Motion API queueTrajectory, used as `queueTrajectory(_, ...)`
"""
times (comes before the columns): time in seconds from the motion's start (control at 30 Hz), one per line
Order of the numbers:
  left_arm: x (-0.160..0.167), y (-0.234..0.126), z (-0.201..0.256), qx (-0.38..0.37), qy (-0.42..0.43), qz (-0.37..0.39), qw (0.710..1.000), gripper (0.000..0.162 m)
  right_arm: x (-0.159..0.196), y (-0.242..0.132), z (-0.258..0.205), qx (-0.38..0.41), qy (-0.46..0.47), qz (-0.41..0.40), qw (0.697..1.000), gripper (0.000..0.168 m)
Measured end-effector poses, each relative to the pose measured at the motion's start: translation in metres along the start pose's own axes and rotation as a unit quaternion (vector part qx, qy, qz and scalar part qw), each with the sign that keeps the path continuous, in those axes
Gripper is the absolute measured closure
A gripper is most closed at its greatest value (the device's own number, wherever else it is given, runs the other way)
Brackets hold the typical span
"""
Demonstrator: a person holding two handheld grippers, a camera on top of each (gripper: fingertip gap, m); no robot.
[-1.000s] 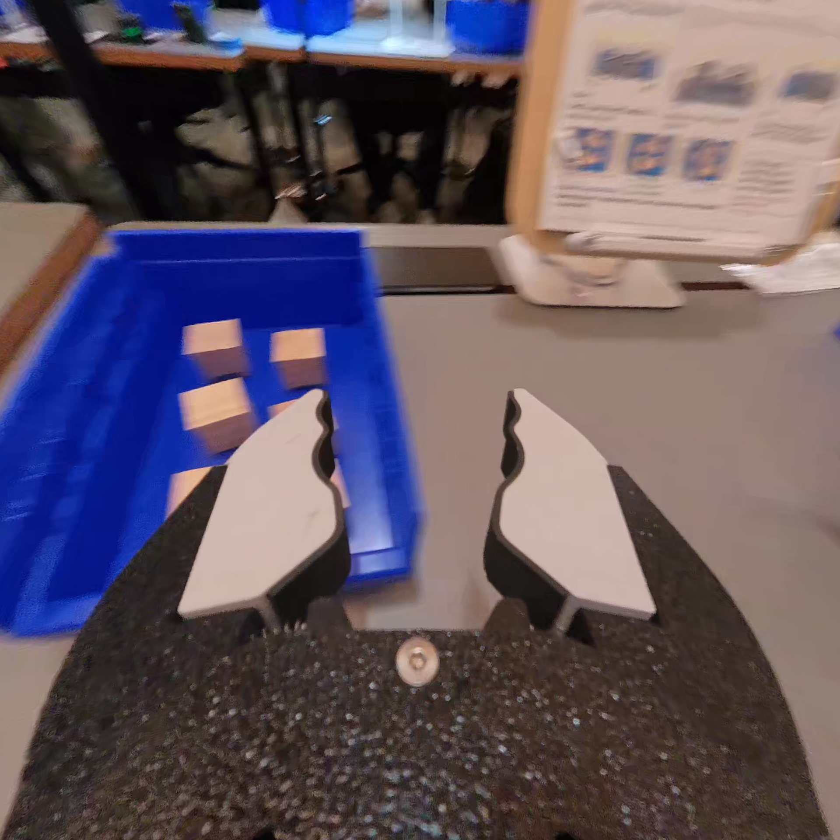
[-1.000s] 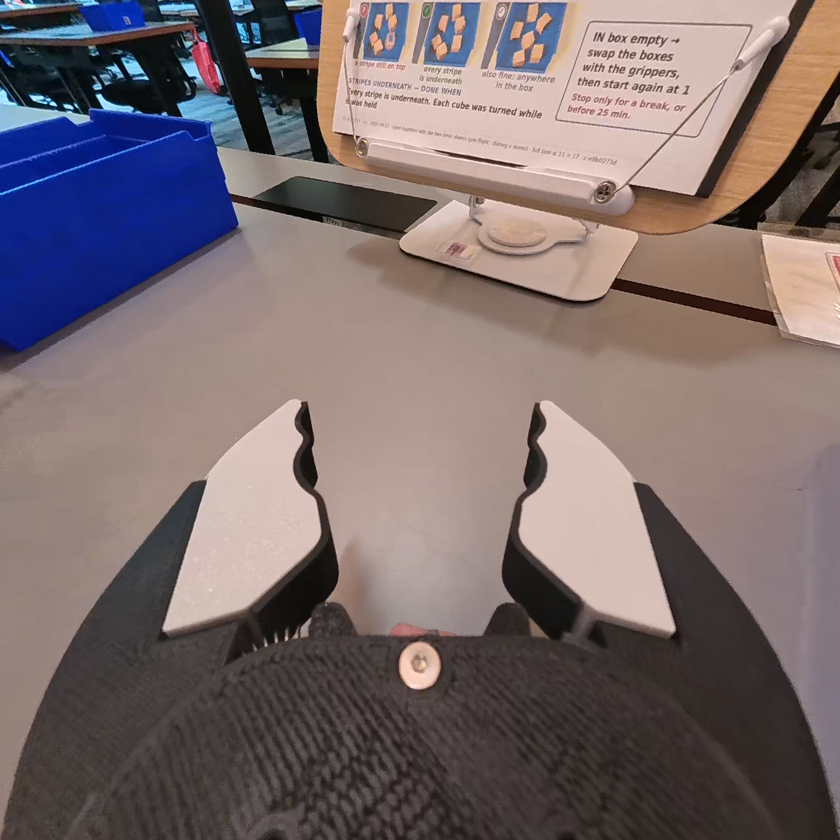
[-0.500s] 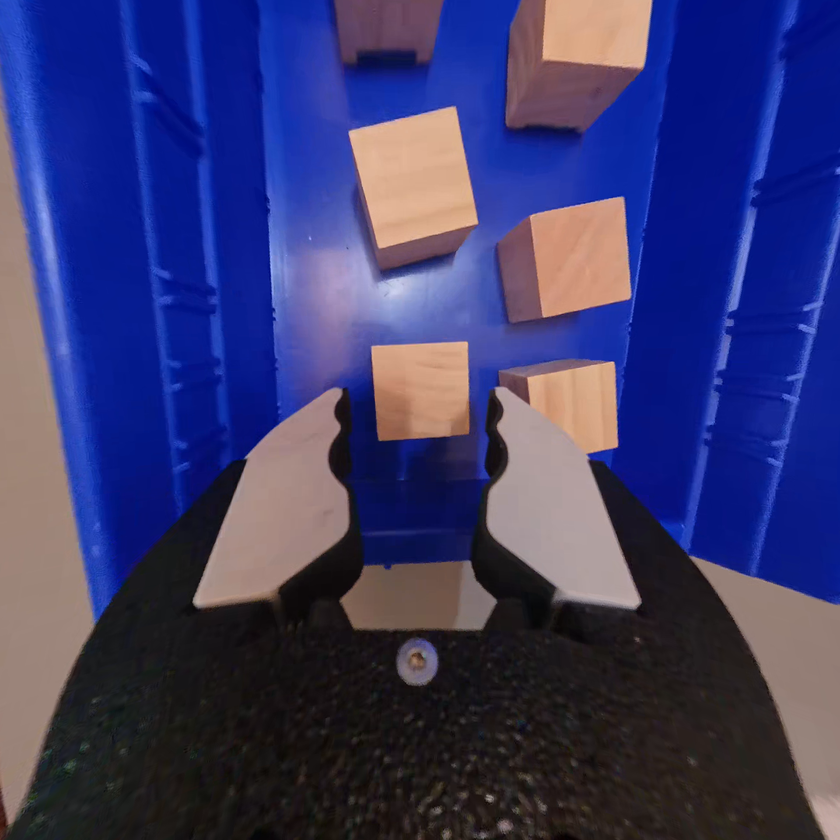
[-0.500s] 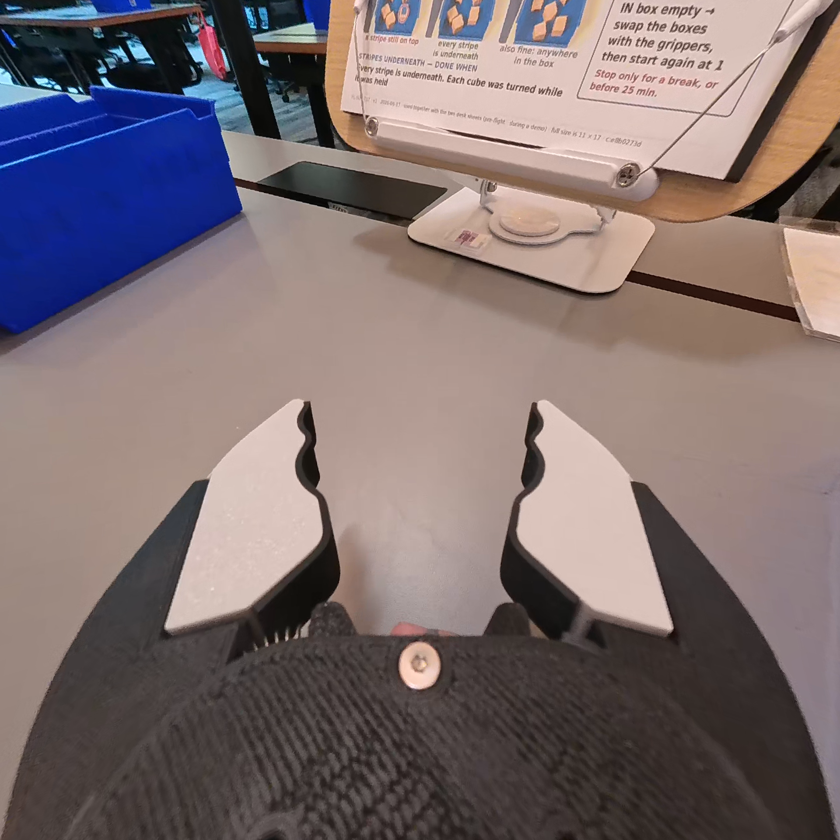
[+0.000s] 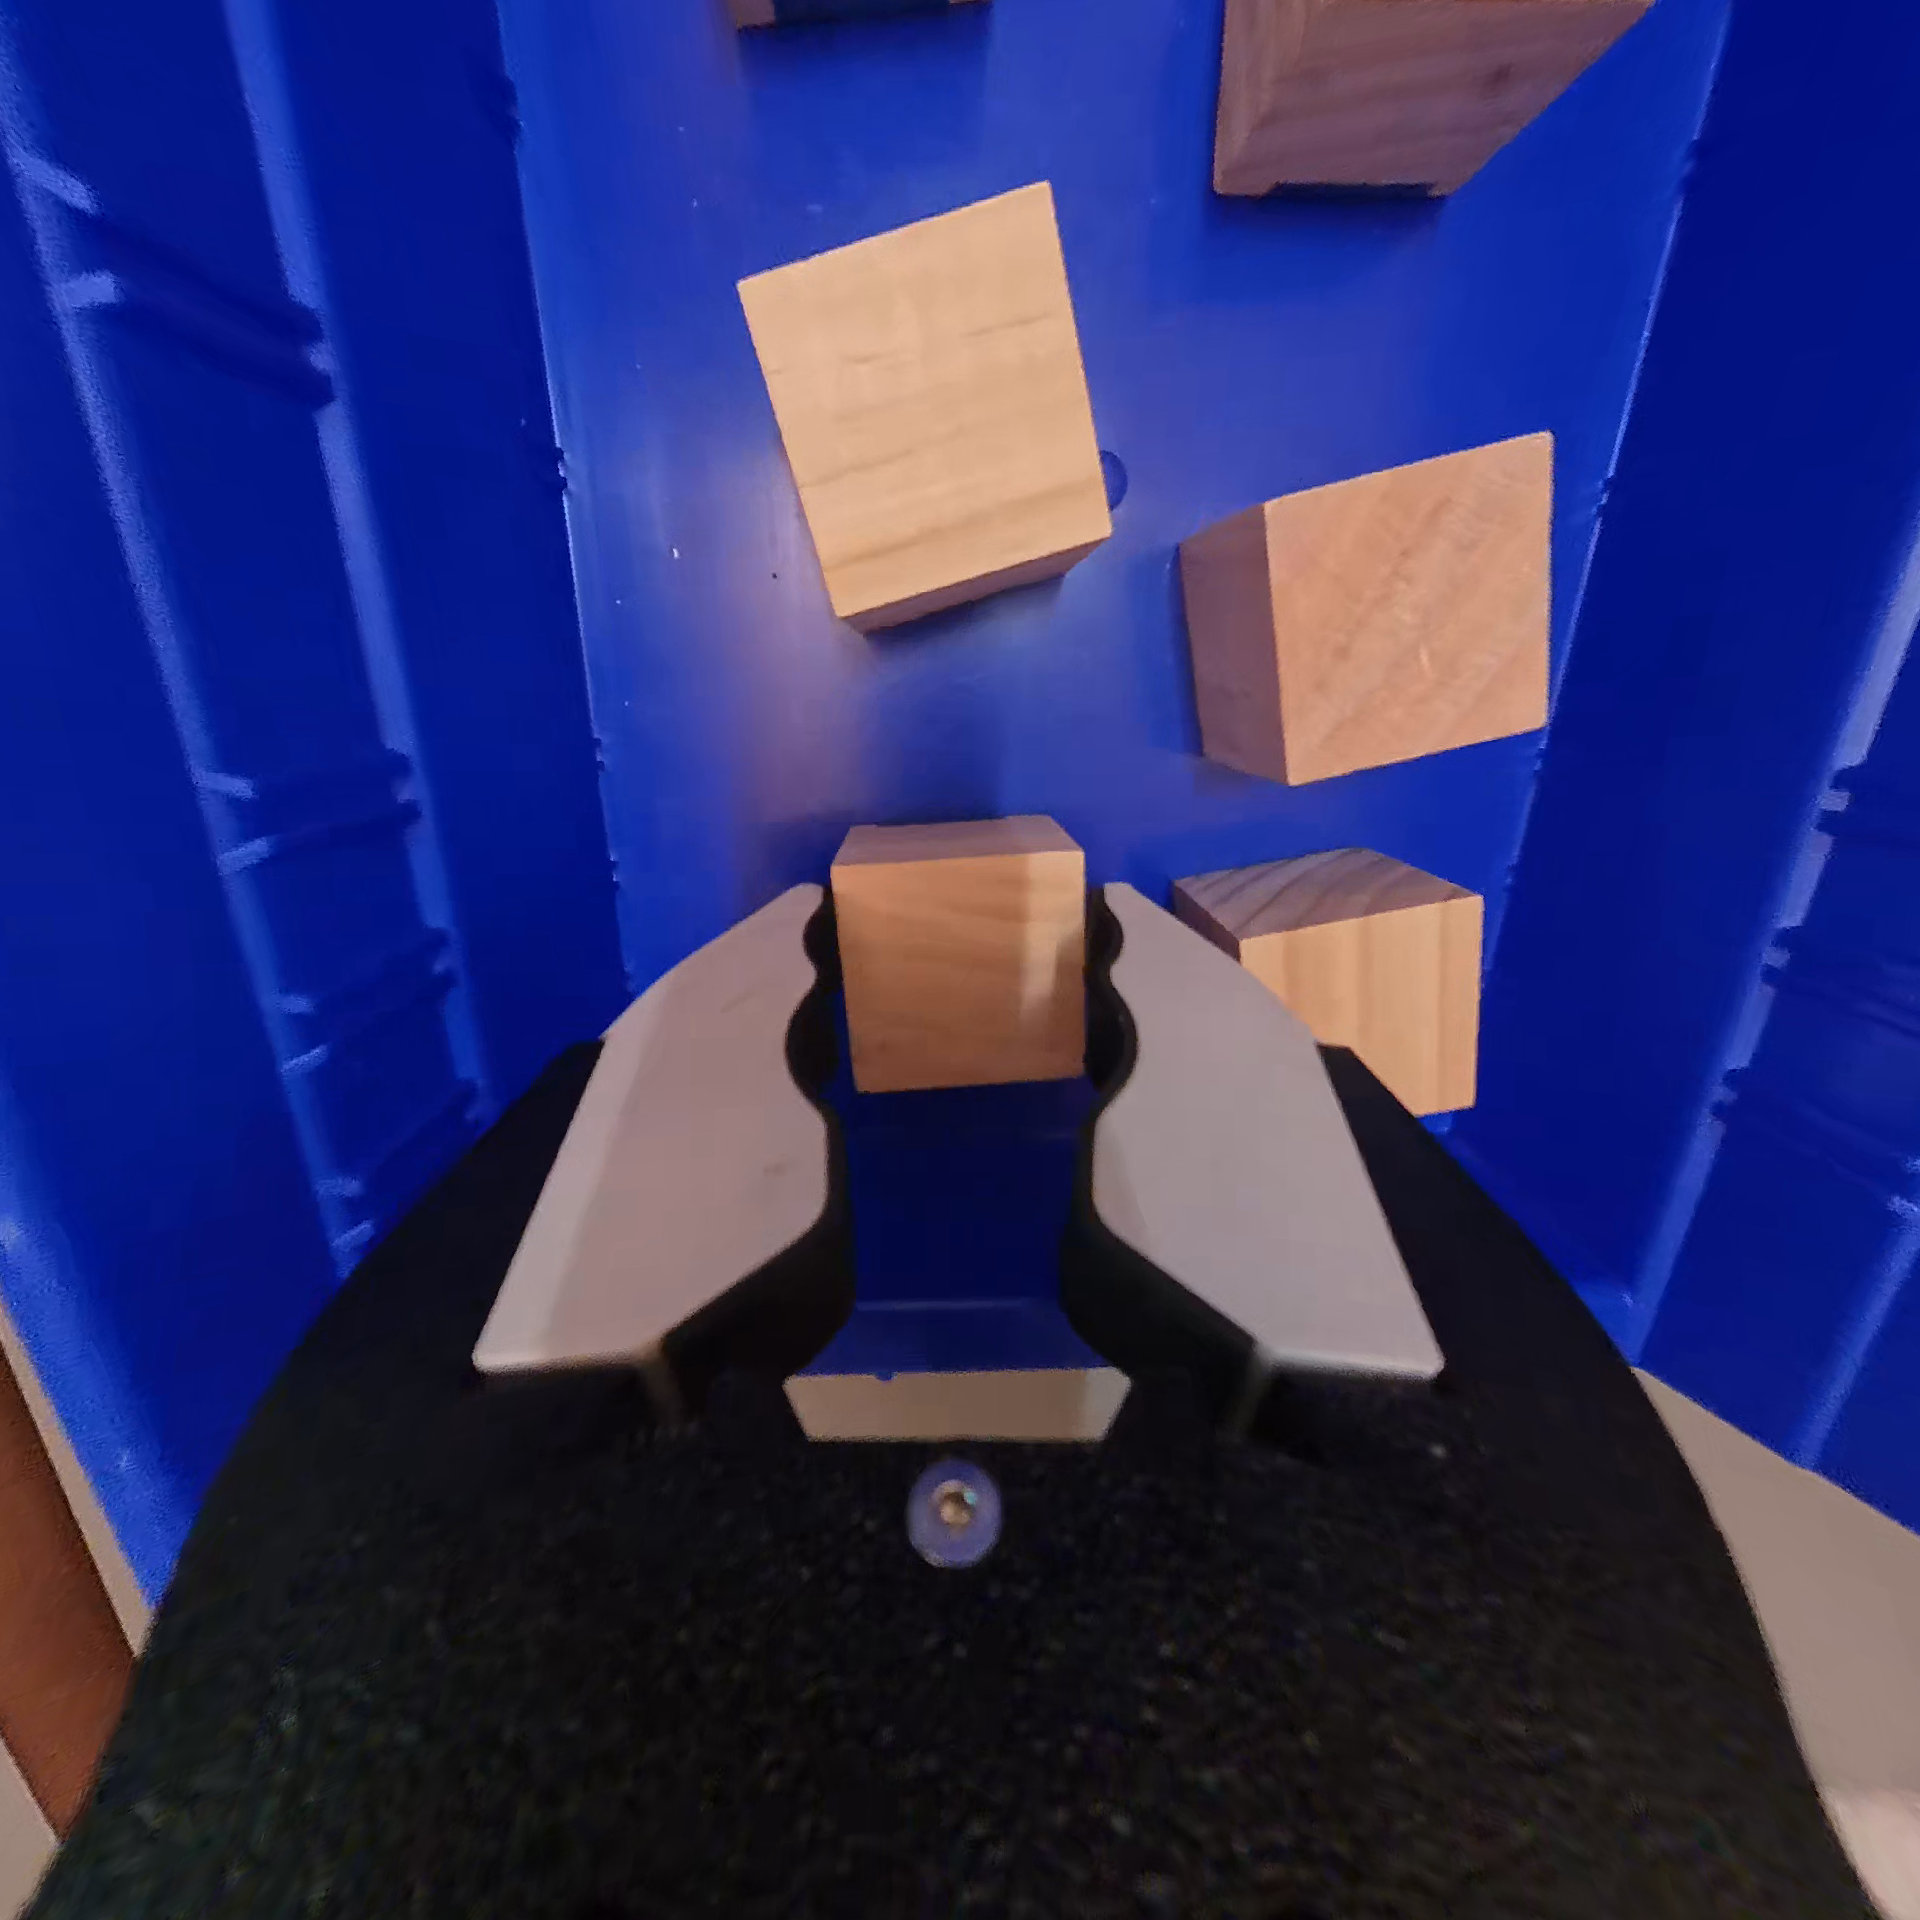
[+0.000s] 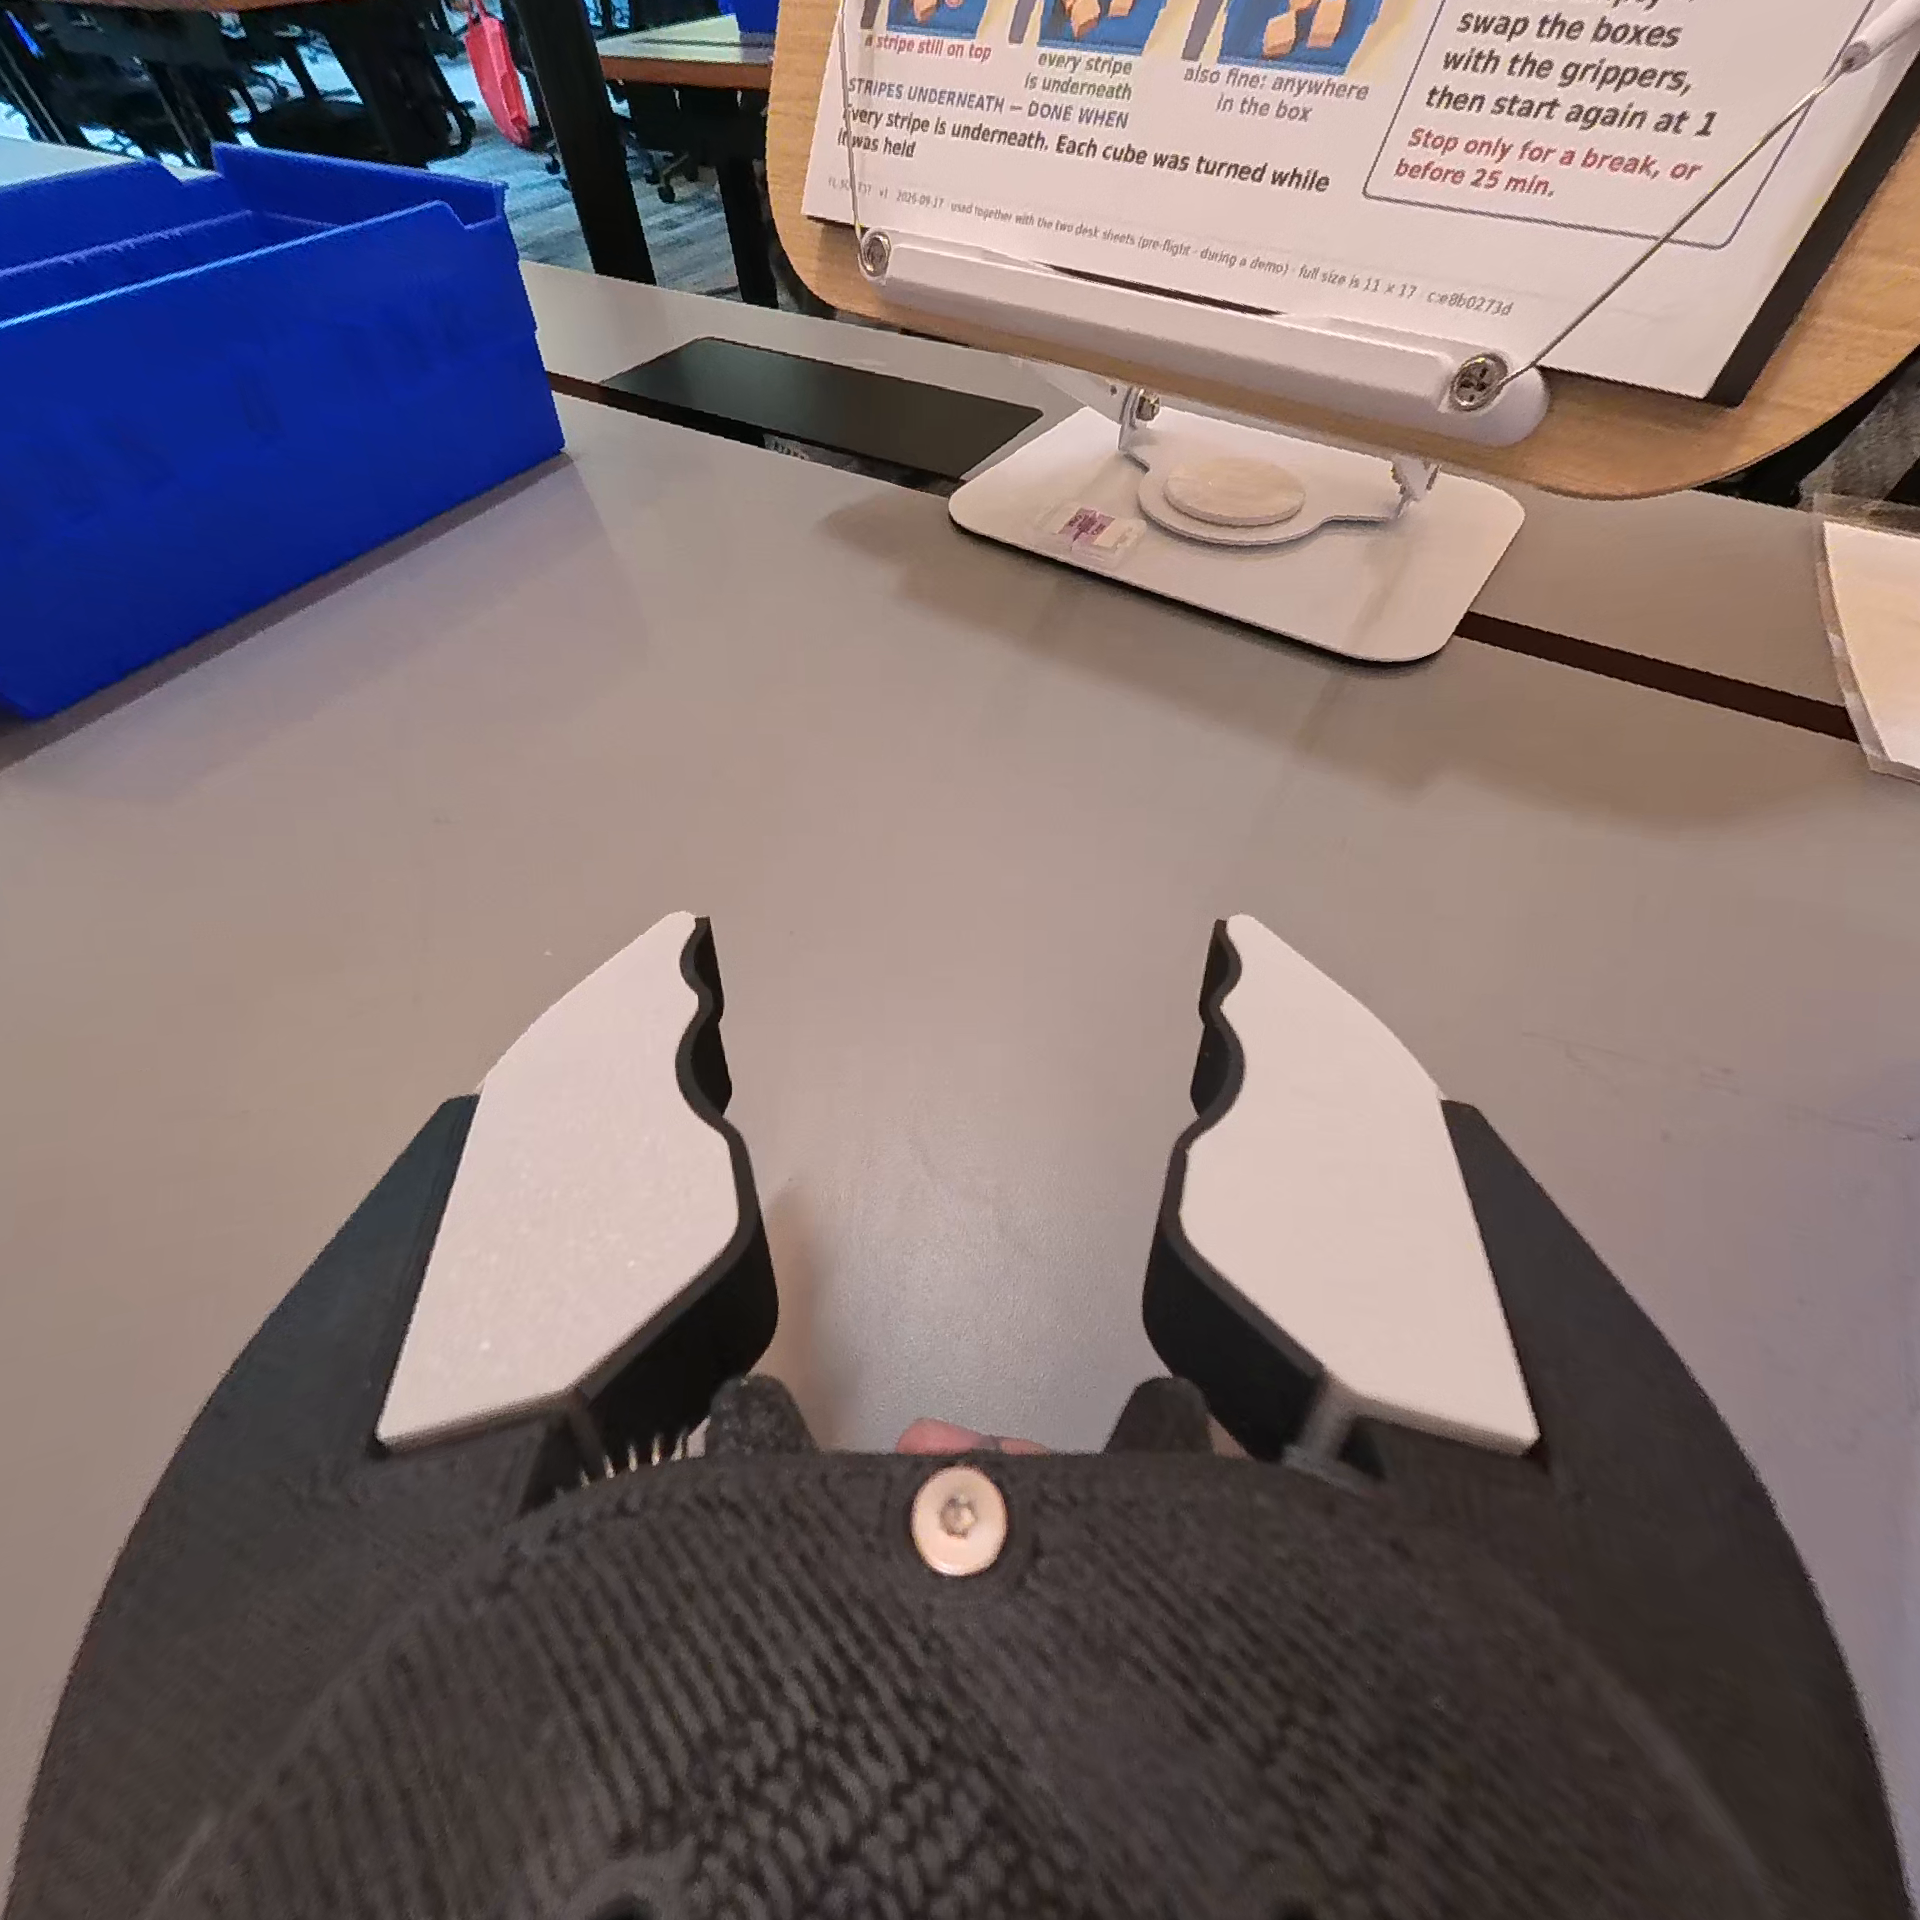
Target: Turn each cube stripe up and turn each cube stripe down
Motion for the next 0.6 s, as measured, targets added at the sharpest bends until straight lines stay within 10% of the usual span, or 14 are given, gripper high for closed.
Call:
queueTrajectory(0.37, -0.002, -0.005, 0.004, 0.05, -0.028, 0.044, 0.997, 0.117, -0.003, -0.001, -0.004, -0.013, -0.011, 0.011, 1.0, 0.077)
queueTrajectory(0.6, -0.045, -0.078, 0.033, 0.182, -0.091, 0.212, 0.956, 0.118, -0.007, 0.001, -0.015, -0.044, -0.021, 0.029, 0.998, 0.074)
Point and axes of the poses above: each gripper's, where its closed fingertips meet, y out along the fingers, x out of its underside, z = x × y across the jaws, the point moved 2 cm from there along -y, back along the fingers, and after that the axes turned 14 degrees about z, right-handed, at the moved point
